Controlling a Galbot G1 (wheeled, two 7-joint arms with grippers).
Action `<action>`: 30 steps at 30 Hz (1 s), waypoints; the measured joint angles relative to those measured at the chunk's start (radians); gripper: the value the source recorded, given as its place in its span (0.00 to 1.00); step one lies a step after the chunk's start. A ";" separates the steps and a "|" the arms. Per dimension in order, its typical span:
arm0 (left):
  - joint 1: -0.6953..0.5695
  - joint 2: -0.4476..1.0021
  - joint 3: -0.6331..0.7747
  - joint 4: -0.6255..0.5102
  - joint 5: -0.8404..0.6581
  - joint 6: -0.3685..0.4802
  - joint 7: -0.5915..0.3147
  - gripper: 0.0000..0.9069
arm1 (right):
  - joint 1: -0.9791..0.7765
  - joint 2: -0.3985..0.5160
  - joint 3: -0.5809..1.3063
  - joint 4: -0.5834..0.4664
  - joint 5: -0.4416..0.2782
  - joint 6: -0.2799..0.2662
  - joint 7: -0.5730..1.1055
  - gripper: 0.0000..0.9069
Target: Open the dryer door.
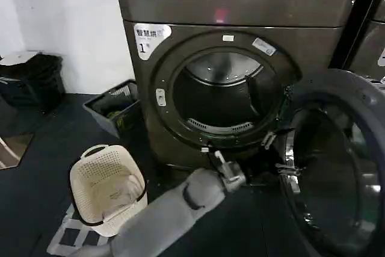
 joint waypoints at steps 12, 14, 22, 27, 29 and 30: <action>-0.012 -0.116 -0.004 0.102 0.035 0.030 -0.066 1.00 | -0.002 0.000 0.032 0.006 0.027 0.043 0.040 1.00; -0.015 -0.135 -0.008 0.120 0.038 0.034 -0.074 1.00 | 0.000 0.000 0.032 0.009 0.026 0.046 0.038 1.00; -0.028 -0.199 -0.039 0.198 0.040 0.065 -0.119 1.00 | 0.008 0.000 0.026 0.012 0.013 0.059 0.035 1.00; -0.032 -0.198 -0.046 0.217 0.036 0.067 -0.115 1.00 | 0.013 0.000 0.024 0.018 0.013 0.059 0.030 1.00; -0.029 -0.198 -0.045 0.216 0.034 0.067 -0.110 1.00 | 0.013 0.000 0.024 0.019 0.016 0.060 0.025 1.00; -0.026 -0.198 -0.045 0.214 0.033 0.068 -0.108 1.00 | 0.014 0.000 0.024 0.019 0.017 0.060 0.022 1.00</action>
